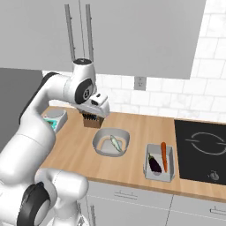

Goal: Take the meat container that has the fish and place it on the second highest rack of the freezer. Then take the vegetable container that has the eggplant and carrot and place it on the highest rack of the freezer.

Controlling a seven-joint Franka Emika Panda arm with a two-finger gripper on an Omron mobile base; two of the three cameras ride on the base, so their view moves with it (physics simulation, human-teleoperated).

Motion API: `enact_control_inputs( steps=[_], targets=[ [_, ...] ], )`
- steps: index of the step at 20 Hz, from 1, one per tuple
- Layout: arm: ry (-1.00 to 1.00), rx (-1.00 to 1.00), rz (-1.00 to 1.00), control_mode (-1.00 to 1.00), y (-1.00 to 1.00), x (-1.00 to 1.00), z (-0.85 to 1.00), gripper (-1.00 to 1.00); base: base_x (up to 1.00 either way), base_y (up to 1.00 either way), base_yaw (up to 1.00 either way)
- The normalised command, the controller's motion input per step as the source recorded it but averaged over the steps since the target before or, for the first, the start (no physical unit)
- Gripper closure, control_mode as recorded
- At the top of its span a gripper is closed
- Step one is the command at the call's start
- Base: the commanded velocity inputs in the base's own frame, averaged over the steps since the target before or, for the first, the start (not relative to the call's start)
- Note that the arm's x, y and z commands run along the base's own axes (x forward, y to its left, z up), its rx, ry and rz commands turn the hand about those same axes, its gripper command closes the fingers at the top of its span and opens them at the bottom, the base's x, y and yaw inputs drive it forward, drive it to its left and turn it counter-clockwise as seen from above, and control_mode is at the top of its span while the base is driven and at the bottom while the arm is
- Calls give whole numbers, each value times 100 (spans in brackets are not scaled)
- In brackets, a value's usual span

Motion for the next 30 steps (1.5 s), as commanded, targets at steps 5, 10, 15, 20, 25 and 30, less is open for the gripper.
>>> enact_control_inputs(
  steps=[5,10,15,20,25,30],
  targets=[
    [4,5,-47,-100,-36,11,-45,-100,0,0,0],
    [4,4,-26,-100,-43,20,-44,-100,0,0,0],
    [5,3,-16,-100,-13,9,-55,-100,0,0,0],
    [4,2,-19,-100,-1,4,-57,-100,0,0,0],
    [0,0,-12,-100,0,0,-40,-100,0,0,0],
    [0,0,-10,-100,0,0,-36,-100,0,0,0]
  ],
)
